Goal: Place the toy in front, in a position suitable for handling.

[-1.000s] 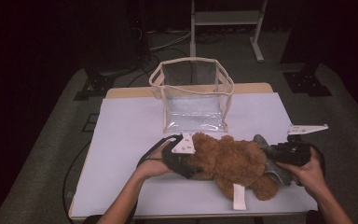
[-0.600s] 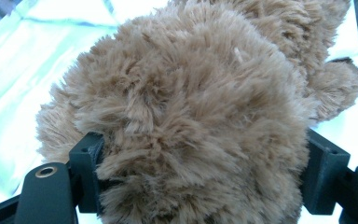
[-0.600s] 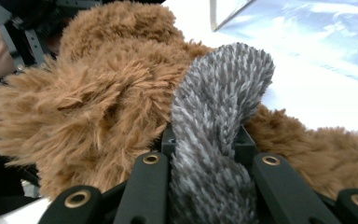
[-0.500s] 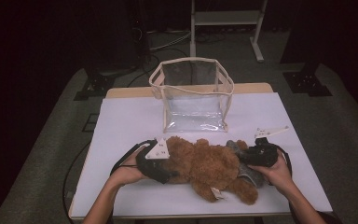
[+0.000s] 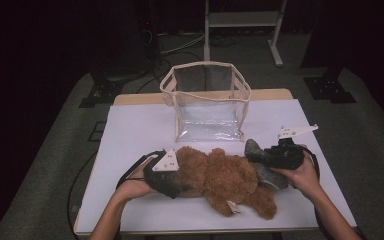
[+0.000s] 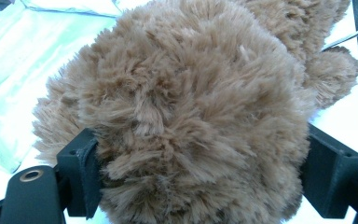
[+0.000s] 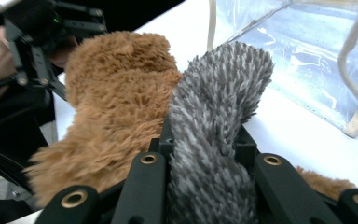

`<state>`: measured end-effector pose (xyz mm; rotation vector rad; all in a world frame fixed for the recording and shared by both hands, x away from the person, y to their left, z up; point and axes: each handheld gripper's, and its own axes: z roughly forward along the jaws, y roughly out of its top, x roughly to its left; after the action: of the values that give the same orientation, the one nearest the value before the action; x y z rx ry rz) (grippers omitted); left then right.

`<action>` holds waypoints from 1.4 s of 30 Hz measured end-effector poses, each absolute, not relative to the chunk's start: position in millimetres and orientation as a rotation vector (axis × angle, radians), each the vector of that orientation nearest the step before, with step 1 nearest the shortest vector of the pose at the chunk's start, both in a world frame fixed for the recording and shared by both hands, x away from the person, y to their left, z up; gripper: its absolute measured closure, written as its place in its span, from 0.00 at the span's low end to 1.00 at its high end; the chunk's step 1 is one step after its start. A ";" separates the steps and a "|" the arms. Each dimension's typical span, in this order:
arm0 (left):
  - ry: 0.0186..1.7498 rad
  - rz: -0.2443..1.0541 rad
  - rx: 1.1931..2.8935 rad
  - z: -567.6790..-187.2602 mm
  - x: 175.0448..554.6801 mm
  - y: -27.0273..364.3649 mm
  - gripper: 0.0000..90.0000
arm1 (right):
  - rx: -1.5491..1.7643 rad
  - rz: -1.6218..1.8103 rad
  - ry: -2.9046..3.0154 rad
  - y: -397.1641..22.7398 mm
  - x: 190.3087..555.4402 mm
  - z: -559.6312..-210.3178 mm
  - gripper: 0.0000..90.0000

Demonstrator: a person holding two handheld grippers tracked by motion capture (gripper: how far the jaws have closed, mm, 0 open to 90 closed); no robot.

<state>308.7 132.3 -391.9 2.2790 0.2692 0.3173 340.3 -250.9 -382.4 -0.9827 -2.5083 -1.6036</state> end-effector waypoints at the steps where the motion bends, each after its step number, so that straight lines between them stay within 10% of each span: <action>1: 0.271 0.317 2.273 -392.4 308.3 132.6 0.17 | -0.992 -1.584 -2.516 -249.8 341.7 -386.3 0.80; 26: 0.233 0.328 2.282 -385.9 309.8 133.3 0.11 | -0.952 -1.575 -2.526 -251.6 328.5 -387.7 0.80; 42: 0.243 0.347 2.282 -382.6 307.2 138.1 0.10 | -1.267 -1.390 -2.557 -330.7 303.0 -422.7 0.80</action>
<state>307.2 138.1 -382.6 2.2822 0.2427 0.3467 303.0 -330.7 -422.7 -1.2666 -2.5572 -1.3903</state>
